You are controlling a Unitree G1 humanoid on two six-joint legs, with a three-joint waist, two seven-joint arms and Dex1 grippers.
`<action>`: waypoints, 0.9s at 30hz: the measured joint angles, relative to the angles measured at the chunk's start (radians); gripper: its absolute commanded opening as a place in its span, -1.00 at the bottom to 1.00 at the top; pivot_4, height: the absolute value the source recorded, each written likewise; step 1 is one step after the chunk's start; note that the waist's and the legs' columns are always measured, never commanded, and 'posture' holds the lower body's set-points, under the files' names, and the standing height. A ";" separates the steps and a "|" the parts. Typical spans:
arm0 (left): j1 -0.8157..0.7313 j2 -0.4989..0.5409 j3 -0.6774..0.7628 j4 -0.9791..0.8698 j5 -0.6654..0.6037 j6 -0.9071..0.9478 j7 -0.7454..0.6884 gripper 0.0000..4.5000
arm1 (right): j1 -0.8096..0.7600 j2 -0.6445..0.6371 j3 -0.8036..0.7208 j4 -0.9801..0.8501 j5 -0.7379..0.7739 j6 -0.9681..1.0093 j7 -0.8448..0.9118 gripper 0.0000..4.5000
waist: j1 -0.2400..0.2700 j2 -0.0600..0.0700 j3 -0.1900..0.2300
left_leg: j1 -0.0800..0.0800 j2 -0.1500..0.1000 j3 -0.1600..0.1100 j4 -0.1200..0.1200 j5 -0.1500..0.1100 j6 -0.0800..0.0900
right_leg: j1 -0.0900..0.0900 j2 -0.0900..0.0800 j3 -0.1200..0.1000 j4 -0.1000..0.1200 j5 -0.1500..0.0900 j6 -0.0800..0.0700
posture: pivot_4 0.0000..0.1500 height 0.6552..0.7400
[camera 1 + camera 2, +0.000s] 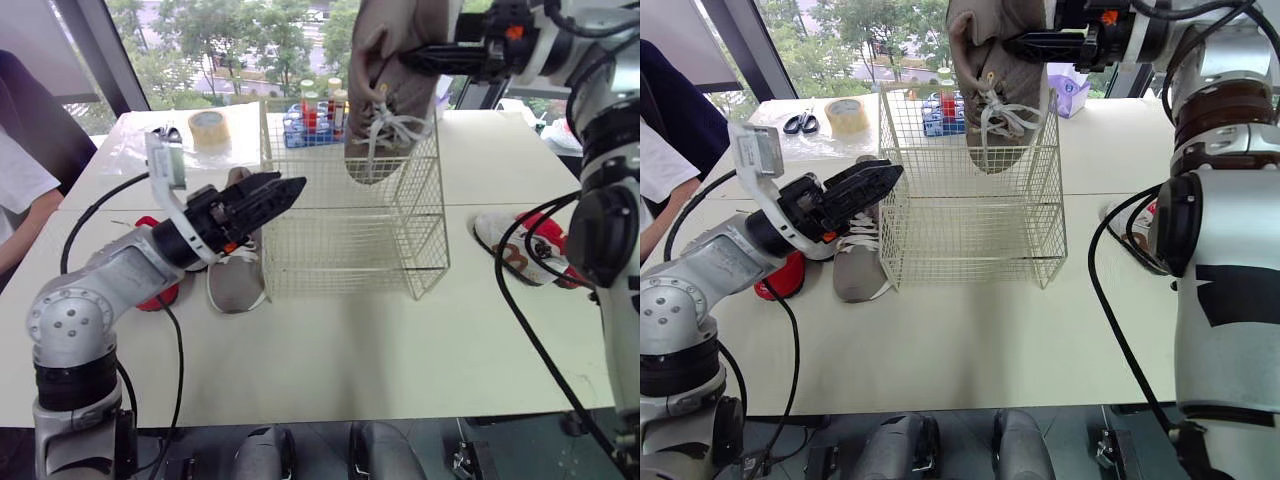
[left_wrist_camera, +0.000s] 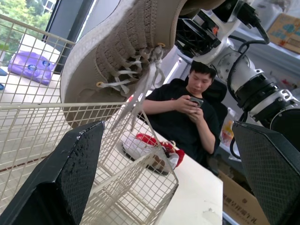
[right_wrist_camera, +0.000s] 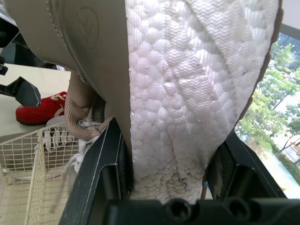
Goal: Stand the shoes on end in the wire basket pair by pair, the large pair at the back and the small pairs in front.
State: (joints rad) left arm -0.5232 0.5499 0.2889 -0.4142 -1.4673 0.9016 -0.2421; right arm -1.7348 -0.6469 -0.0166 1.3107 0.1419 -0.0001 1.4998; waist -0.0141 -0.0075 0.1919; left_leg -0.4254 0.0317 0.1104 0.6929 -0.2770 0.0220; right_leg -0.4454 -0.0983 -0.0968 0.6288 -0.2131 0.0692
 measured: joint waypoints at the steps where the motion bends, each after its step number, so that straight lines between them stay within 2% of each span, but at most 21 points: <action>1: 0.000 0.000 0.000 0.000 -0.002 -0.001 0.003 0.98 | 0.003 0.001 0.000 0.000 -0.007 -0.008 -0.002 -0.22 | 0.000 0.000 0.000 | 0.000 0.000 0.000 0.000 0.000 0.000 | 0.000 0.000 0.000 0.000 0.000 0.000 | 1.00 1.00; 6: -0.001 0.006 -0.002 -0.002 -0.006 -0.011 0.007 0.98 | 0.051 0.013 0.001 0.000 -0.050 -0.038 -0.009 -0.22 | 0.000 0.000 0.000 | 0.000 0.000 0.000 0.000 0.000 0.000 | 0.000 0.000 0.000 0.000 0.000 0.000 | 1.00 1.00; 8: -0.001 0.012 -0.005 -0.002 -0.006 -0.014 0.007 1.00 | 0.070 0.019 0.001 0.000 -0.066 -0.048 -0.016 0.23 | 0.000 0.000 0.000 | 0.000 0.000 0.000 0.000 0.000 -0.001 | 0.000 0.000 0.000 0.000 0.000 0.000 | 1.00 1.00; 12: -0.001 0.016 -0.011 -0.002 -0.006 -0.015 0.007 1.00 | 0.086 0.020 -0.001 0.001 -0.082 -0.061 -0.029 0.99 | 0.000 0.000 0.000 | 0.000 0.000 0.000 0.000 0.000 -0.001 | 0.000 0.000 0.000 0.000 0.000 0.000 | 1.00 1.00; 27: -0.003 0.017 -0.039 -0.003 -0.005 -0.020 0.005 1.00 | 0.086 -0.037 -0.031 0.001 -0.120 -0.097 -0.092 0.99 | 0.000 0.000 0.000 | 0.001 0.000 0.000 0.000 0.001 -0.001 | 0.001 0.000 0.000 0.001 0.000 0.000 | 1.00 1.00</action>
State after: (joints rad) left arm -0.5262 0.5666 0.2498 -0.4173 -1.4724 0.8820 -0.2373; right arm -1.6485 -0.6839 -0.0474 1.3118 0.0214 -0.0975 1.4083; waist -0.0141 -0.0075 0.1919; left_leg -0.4246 0.0316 0.1103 0.6930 -0.2762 0.0206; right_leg -0.4448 -0.0981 -0.0969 0.6296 -0.2131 0.0692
